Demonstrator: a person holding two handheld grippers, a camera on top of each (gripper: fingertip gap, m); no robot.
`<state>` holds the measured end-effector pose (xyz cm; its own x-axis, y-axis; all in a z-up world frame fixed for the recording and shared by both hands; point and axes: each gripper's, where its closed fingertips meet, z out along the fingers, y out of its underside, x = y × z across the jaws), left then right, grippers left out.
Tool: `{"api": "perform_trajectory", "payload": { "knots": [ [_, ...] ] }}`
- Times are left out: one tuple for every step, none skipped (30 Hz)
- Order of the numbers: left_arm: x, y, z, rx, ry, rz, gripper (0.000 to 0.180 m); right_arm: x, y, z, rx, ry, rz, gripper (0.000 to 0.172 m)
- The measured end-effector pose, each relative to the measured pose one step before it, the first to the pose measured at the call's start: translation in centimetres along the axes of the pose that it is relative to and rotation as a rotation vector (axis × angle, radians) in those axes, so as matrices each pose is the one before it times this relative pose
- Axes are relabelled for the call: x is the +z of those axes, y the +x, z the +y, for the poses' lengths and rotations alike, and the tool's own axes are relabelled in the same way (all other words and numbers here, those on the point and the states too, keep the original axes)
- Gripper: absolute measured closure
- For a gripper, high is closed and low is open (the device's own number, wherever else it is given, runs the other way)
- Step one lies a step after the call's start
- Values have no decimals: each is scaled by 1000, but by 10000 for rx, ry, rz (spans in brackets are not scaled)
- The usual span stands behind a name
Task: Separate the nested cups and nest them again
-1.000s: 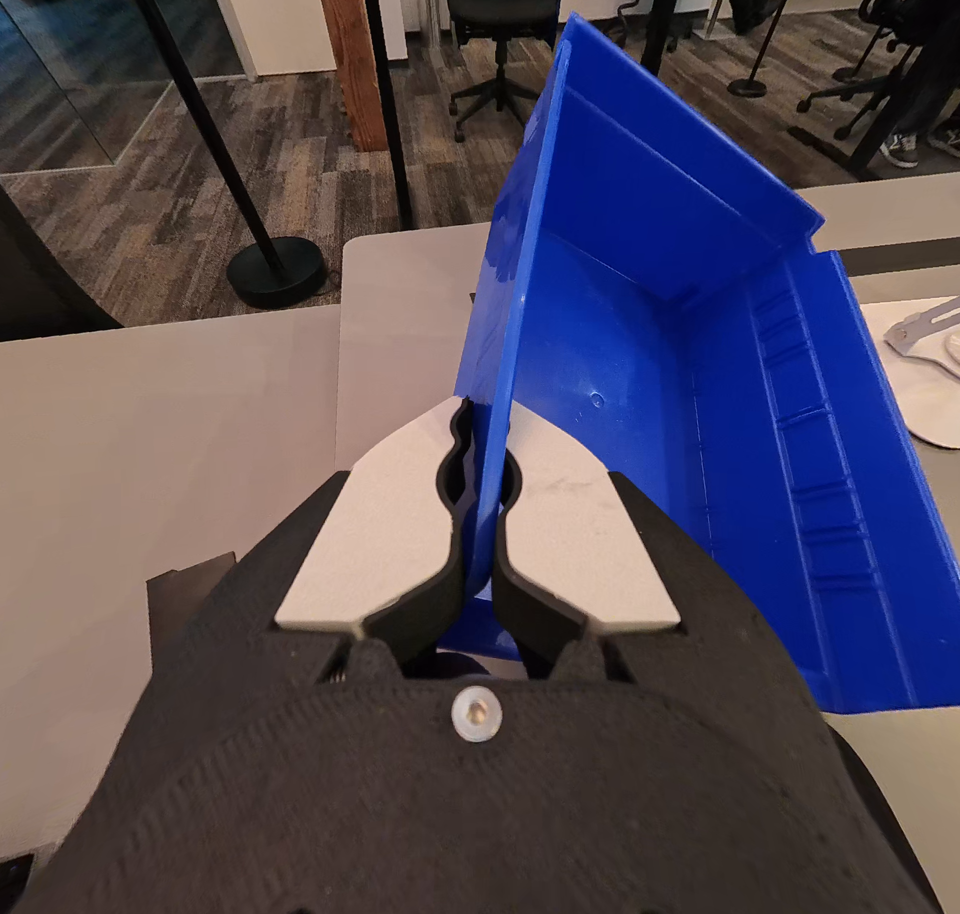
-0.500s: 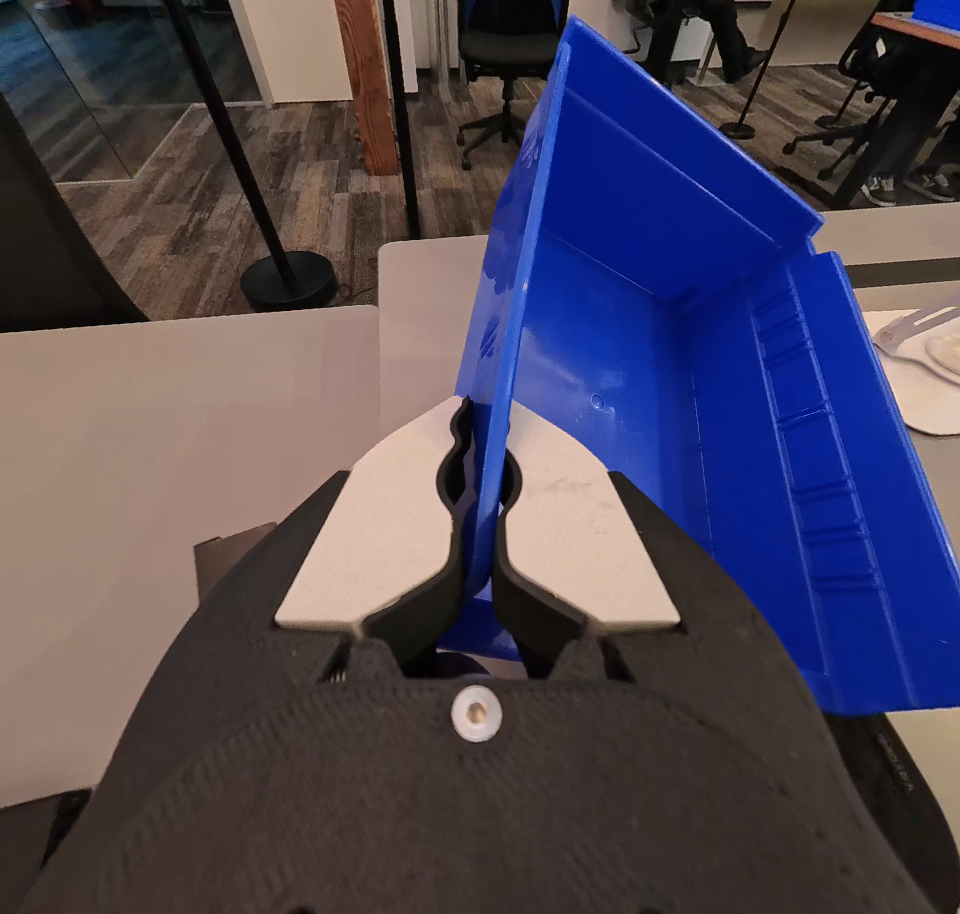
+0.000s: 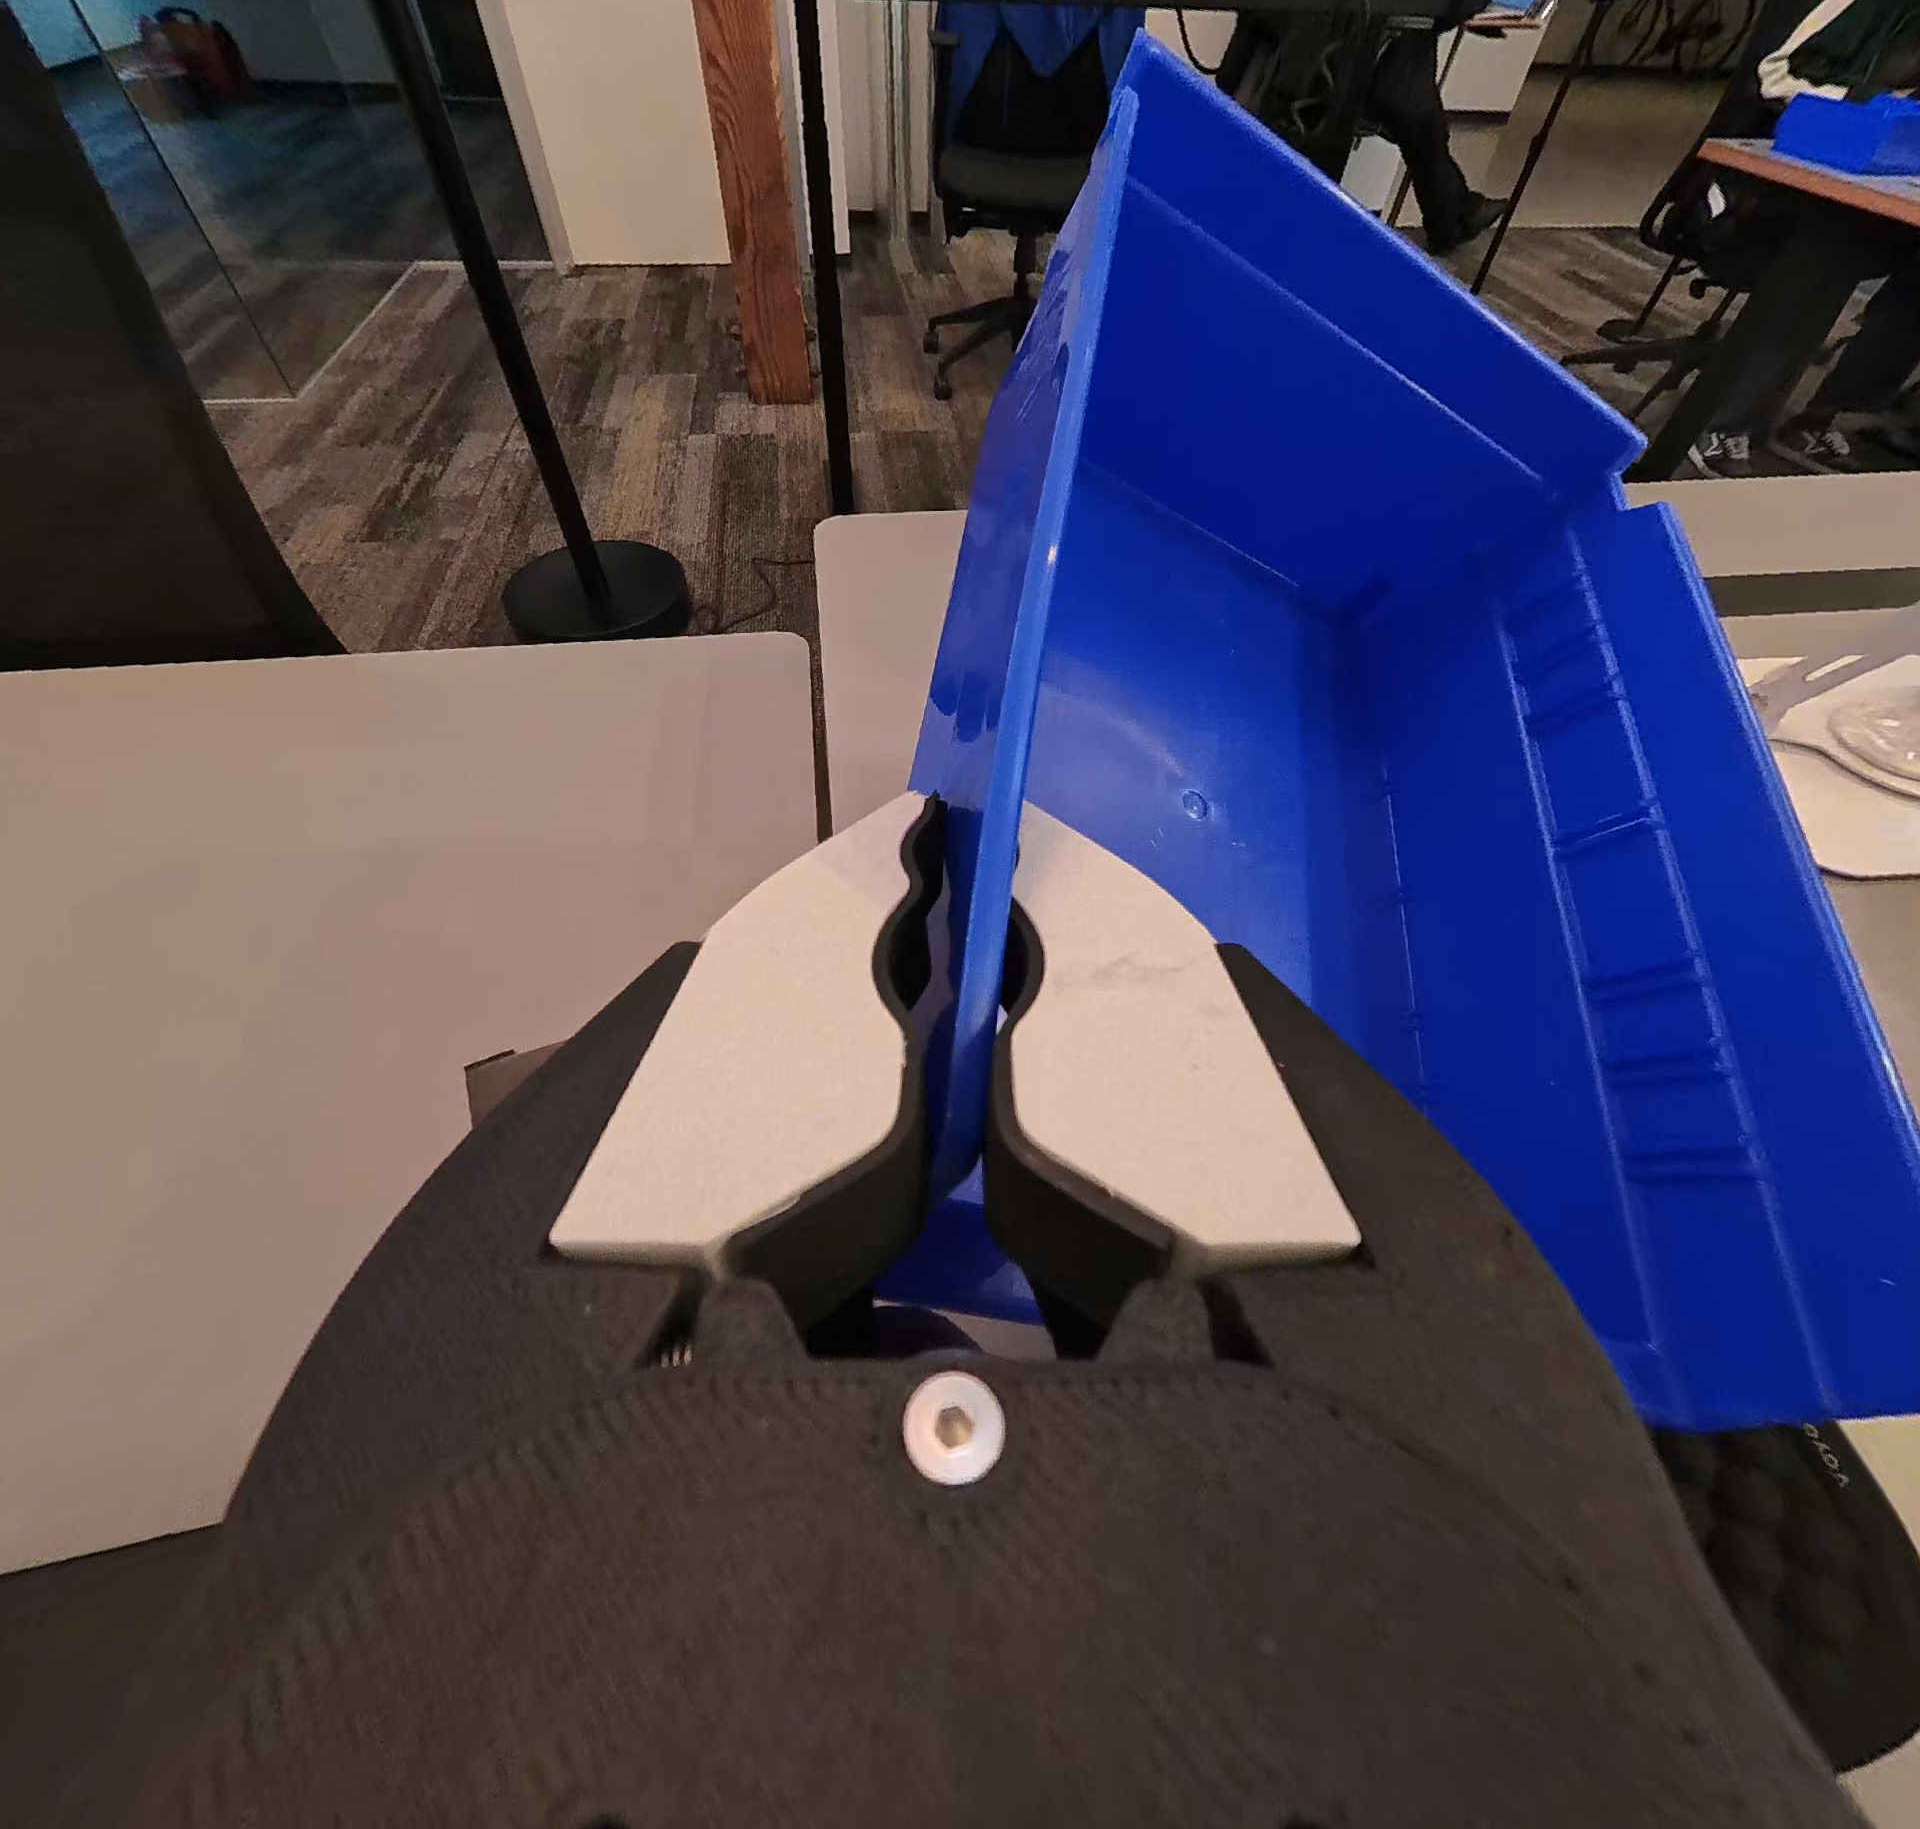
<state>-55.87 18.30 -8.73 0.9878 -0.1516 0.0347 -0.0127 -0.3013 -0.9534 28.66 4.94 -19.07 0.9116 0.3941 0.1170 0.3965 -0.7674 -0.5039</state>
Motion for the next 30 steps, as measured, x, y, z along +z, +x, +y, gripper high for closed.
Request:
{"api": "perform_trajectory", "payload": {
  "knots": [
    [-59,-82,37,12,8,21,174,-464,-607,472,39,57,-6,165],
    [-44,-60,75,12,-1,24,174,-426,-543,502,71,44,-8,165],
    [-20,-75,130,-3,-21,17,174,-410,-444,538,44,12,44,165],
    [3,-73,144,-14,-21,23,174,-388,-471,505,57,29,-2,165],
    [19,-46,162,-20,-13,34,174,-343,-492,437,65,49,-58,165],
    [25,-48,172,-16,-24,21,174,-256,-489,418,52,24,-74,165],
    [26,-45,176,-7,-27,13,174,-178,-532,376,22,6,-129,165],
    [35,-40,158,-9,-24,17,174,-77,-546,339,37,2,-162,165],
    [26,-28,138,-3,-31,6,174,78,-572,325,59,-2,-163,166],
    [11,-27,111,4,-20,0,174,229,-721,272,35,-1,-204,166],
    [-10,-5,96,5,-8,6,174,329,-884,172,-21,9,-245,166],
    [-48,-9,89,6,-20,7,174,347,-897,-34,-32,69,-212,167],
    [-96,-23,60,14,-16,-6,174,330,-776,-297,-47,141,-115,167],
    [-132,-22,19,9,3,1,174,331,-750,-417,-104,95,-96,167],
    [-181,-32,6,8,12,-7,174,360,-779,-491,-158,36,-152,167],
    [-218,-77,-5,12,13,-29,174,432,-738,-610,-169,33,-177,167],
    [-272,-107,-22,-2,34,-21,174,520,-620,-739,-144,49,-162,168],
    [-305,-140,1,-6,40,-23,174,593,-583,-810,-164,28,-151,168],
    [-337,-185,33,-21,27,-36,174,624,-607,-872,-191,-10,-191,168],
    [-350,-222,50,-28,33,-47,174,710,-587,-978,-202,12,-167,168],
    [-357,-231,91,-30,34,-47,174,804,-576,-1077,-198,30,-156,168],
    [-360,-259,135,-33,21,-52,174,842,-626,-1157,-193,30,-202,168],
    [-350,-278,177,-22,7,-57,174,877,-563,-1198,-196,39,-181,168],
    [-335,-286,219,-30,1,-48,174,917,-469,-1229,-177,60,-111,168],
    [-325,-278,267,-28,-17,-52,174,911,-530,-1215,-182,58,-120,169],
    [-309,-311,281,-34,-35,-69,174,878,-664,-1144,-237,53,-173,169],
    [-320,-318,279,-21,-28,-75,174,828,-715,-1055,-310,52,-198,168],
    [-318,-304,238,-24,-8,-72,174,680,-580,-935,-401,62,-145,168],
    [-332,-336,223,-17,-9,-92,174,404,-214,-897,-444,172,72,167],
    [-358,-348,183,-14,-4,-93,174,29,155,-692,-369,206,292,158]
  ]
}}
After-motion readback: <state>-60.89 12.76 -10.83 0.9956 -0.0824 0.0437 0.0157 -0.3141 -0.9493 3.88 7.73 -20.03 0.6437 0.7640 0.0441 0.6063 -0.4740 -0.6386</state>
